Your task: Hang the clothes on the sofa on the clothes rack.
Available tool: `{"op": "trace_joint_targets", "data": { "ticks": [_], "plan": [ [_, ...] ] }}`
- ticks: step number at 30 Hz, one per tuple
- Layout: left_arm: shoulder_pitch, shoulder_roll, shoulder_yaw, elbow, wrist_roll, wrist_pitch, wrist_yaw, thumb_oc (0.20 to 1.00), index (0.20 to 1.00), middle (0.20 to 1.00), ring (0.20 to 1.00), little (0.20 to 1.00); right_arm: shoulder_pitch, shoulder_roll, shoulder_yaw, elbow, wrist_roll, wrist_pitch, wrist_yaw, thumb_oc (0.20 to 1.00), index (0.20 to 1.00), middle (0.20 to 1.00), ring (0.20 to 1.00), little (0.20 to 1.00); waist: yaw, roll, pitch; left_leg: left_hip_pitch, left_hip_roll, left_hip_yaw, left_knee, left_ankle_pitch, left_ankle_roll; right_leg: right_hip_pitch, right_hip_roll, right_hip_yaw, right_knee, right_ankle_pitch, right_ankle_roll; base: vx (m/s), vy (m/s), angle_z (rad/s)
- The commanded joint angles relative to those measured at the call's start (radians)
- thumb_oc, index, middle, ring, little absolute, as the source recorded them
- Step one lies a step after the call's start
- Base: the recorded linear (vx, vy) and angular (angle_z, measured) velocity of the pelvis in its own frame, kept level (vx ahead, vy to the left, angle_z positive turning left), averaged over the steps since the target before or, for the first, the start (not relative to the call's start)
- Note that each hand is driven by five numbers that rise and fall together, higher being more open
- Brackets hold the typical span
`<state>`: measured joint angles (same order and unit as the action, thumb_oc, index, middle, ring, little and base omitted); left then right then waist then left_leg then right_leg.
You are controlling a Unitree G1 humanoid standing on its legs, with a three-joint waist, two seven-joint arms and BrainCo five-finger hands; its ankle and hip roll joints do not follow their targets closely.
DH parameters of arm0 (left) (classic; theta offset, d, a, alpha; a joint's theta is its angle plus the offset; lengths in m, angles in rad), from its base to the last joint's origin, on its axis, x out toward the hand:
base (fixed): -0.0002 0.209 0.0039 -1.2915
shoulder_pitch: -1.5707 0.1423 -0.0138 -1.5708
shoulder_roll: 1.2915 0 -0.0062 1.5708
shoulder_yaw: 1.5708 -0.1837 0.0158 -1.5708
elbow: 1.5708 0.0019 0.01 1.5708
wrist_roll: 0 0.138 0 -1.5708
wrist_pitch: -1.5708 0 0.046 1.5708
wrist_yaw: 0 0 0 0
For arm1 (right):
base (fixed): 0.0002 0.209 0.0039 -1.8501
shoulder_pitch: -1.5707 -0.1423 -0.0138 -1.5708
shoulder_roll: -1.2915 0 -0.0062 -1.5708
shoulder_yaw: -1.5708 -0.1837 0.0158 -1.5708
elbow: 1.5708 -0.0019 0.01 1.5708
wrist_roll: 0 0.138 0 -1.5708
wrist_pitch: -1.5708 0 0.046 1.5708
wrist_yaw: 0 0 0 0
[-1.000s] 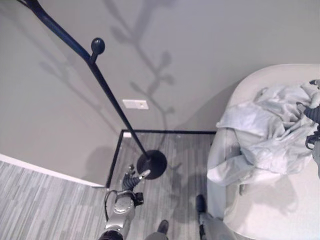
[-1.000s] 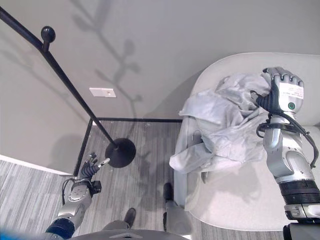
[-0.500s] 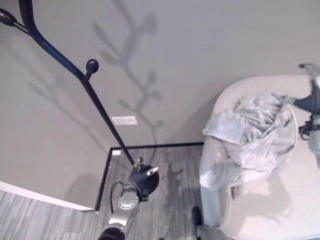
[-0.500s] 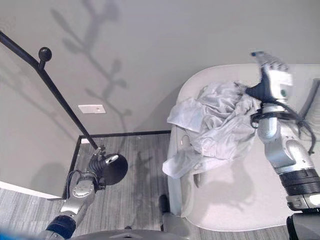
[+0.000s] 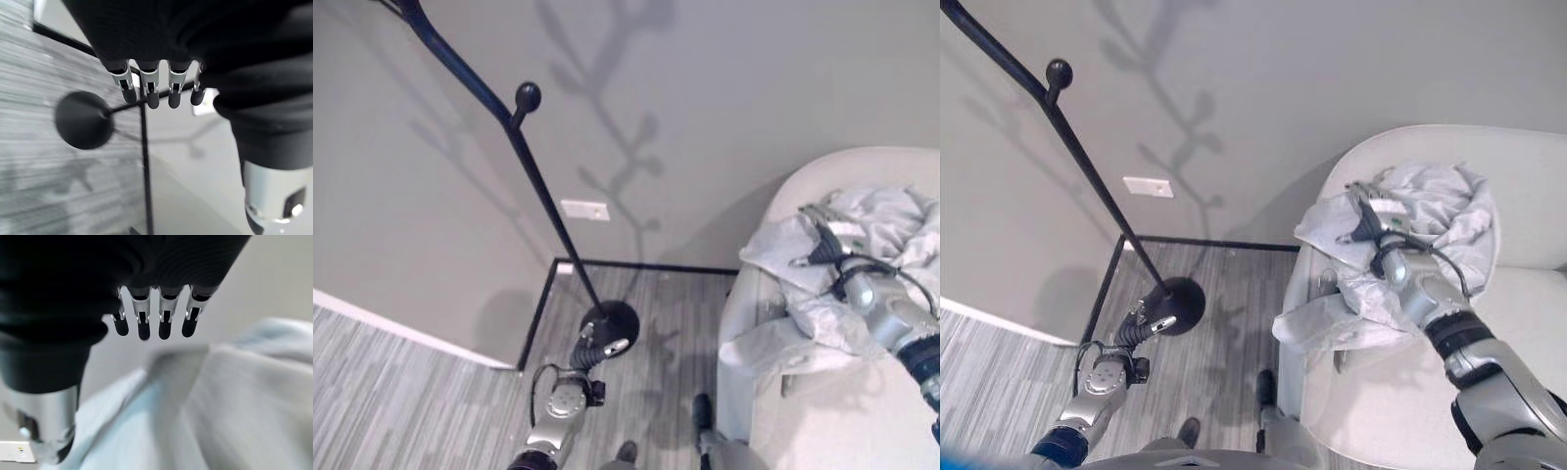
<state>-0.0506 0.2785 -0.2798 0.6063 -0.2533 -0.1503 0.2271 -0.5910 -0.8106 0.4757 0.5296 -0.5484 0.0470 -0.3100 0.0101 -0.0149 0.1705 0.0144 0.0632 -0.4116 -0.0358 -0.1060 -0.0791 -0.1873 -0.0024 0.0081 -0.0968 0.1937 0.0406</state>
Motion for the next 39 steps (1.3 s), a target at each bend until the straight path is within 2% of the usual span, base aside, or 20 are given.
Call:
{"op": "trace_joint_targets", "data": {
  "ticks": [1,4,10,15,22,27,32,39],
  "plan": [
    [-0.066,0.036,-0.026,-0.003,0.072,-0.060,0.045,1.000,1.000,1.000,1.000,1.000,-0.046,-0.064,-0.037,-0.002,-0.044,0.035,-0.110,1.000,1.000,1.000,1.000,1.000,0.005,-0.022,-0.001,-0.007,0.024,-0.001,-0.051,0.037,-0.003,-0.035,-0.077,0.025,0.146,-0.135,0.068,0.01,-0.024,0.22],
    [-0.089,0.043,-0.047,0.008,0.142,-0.063,0.081,1.000,1.000,1.000,1.000,1.000,-0.038,-0.098,-0.073,-0.015,-0.070,0.046,-0.166,1.000,1.000,1.000,1.000,1.000,0.007,-0.017,0.010,-0.038,0.025,-0.010,-0.051,0.050,-0.012,-0.044,-0.082,0.008,0.142,-0.137,0.069,0.01,-0.032,0.12],
    [-0.101,0.039,-0.065,0.021,0.171,-0.063,0.095,1.000,1.000,1.000,1.000,1.000,0.013,-0.166,-0.119,-0.095,-0.085,0.035,-0.172,1.000,1.000,1.000,1.000,1.000,-0.003,-0.013,0.023,-0.070,0.022,-0.012,-0.051,0.059,-0.018,-0.061,-0.090,-0.004,0.136,-0.136,0.073,0.01,-0.004,0.11],
    [-0.093,0.048,-0.046,0.024,0.179,-0.065,0.091,1.000,1.000,1.000,1.000,1.000,0.112,-0.251,-0.134,-0.184,-0.097,-0.015,-0.103,1.000,1.000,1.000,1.000,1.000,-0.017,-0.017,0.034,-0.084,0.022,-0.002,-0.051,0.060,-0.022,-0.071,-0.096,-0.005,0.132,-0.133,0.078,0.00,0.007,0.02],
    [-0.094,0.058,-0.024,0.023,0.164,-0.068,0.093,1.000,1.000,1.000,1.000,1.000,0.183,-0.264,-0.094,-0.166,-0.117,-0.039,-0.045,1.000,1.000,1.000,1.000,1.000,-0.023,-0.017,0.054,-0.095,0.021,0.001,-0.051,0.063,-0.022,-0.087,-0.101,-0.003,0.141,-0.136,0.082,0.00,0.000,0.00],
    [-0.114,0.072,-0.021,0.031,0.172,-0.071,0.117,1.000,1.000,1.000,1.000,1.000,0.227,-0.198,-0.045,-0.077,-0.113,-0.041,-0.011,1.000,1.000,1.000,1.000,1.000,-0.024,-0.008,0.085,-0.112,0.017,-0.006,-0.051,0.070,-0.020,-0.120,-0.105,-0.007,0.171,-0.145,0.082,-0.01,-0.001,0.01],
    [-0.154,0.077,-0.019,0.048,0.158,-0.073,0.141,1.000,1.000,1.000,1.000,1.000,0.091,-0.049,0.123,0.183,-0.128,-0.002,-0.004,1.000,1.000,1.000,1.000,1.000,-0.006,0.003,0.117,-0.142,0.010,-0.003,-0.051,0.084,-0.011,-0.165,-0.105,0.003,0.189,-0.144,0.081,-0.02,-0.007,-0.01],
    [-0.169,0.065,-0.037,0.062,0.168,-0.071,0.152,1.000,1.000,1.000,1.000,1.000,0.042,0.075,0.178,0.379,-0.107,0.024,0.000,1.000,1.000,1.000,1.000,1.000,0.004,0.017,0.131,-0.163,0.003,-0.010,-0.051,0.094,-0.009,-0.176,-0.104,-0.002,0.196,-0.148,0.076,0.00,-0.002,0.02]
  ]
}}
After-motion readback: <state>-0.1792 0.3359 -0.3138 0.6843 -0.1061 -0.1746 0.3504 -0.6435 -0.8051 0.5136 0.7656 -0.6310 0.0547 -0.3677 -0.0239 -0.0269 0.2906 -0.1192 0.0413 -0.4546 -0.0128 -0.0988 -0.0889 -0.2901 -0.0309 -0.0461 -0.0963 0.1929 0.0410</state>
